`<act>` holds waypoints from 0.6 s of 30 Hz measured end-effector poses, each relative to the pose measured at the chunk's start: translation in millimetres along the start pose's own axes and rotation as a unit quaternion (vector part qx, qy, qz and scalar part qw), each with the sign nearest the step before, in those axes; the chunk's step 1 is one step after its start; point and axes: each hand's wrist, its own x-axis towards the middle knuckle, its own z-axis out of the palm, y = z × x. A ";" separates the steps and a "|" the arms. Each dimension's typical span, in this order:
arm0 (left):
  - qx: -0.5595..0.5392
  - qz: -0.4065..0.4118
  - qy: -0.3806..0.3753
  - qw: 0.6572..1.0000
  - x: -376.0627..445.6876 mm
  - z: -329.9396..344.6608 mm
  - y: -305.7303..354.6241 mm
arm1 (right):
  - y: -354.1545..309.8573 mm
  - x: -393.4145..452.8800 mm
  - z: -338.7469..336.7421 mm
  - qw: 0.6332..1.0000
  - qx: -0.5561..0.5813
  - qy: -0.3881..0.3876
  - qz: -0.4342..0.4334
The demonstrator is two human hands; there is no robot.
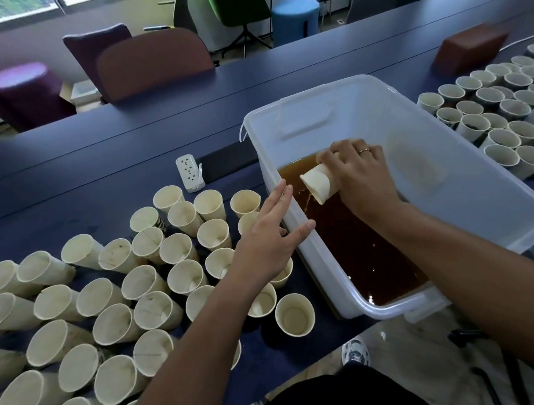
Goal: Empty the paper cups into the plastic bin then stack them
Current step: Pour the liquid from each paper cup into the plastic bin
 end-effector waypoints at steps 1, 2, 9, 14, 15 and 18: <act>-0.002 -0.002 -0.001 1.000 0.0 0.1 0.5 | -0.6 -1.2 1.3 1.000 -0.005 -0.002 0.001; -0.005 -0.004 -0.001 1.000 -0.1 0.0 1.1 | -1.5 -2.3 3.2 1.000 -0.009 -0.008 0.001; -0.010 -0.008 -0.004 1.000 -1.4 -0.8 1.9 | 2.3 -1.1 4.5 1.000 0.021 -0.018 0.008; -0.013 -0.004 -0.002 1.000 -1.4 -1.8 3.0 | 6.2 0.0 5.8 0.999 0.030 -0.031 0.018; -0.014 -0.001 -0.002 1.000 -1.4 -1.8 3.3 | 7.0 -0.1 6.7 0.999 0.031 -0.031 0.021; -0.010 0.005 0.001 1.000 -2.1 -2.6 4.1 | 1.9 -2.8 11.4 0.998 0.012 -0.052 -0.022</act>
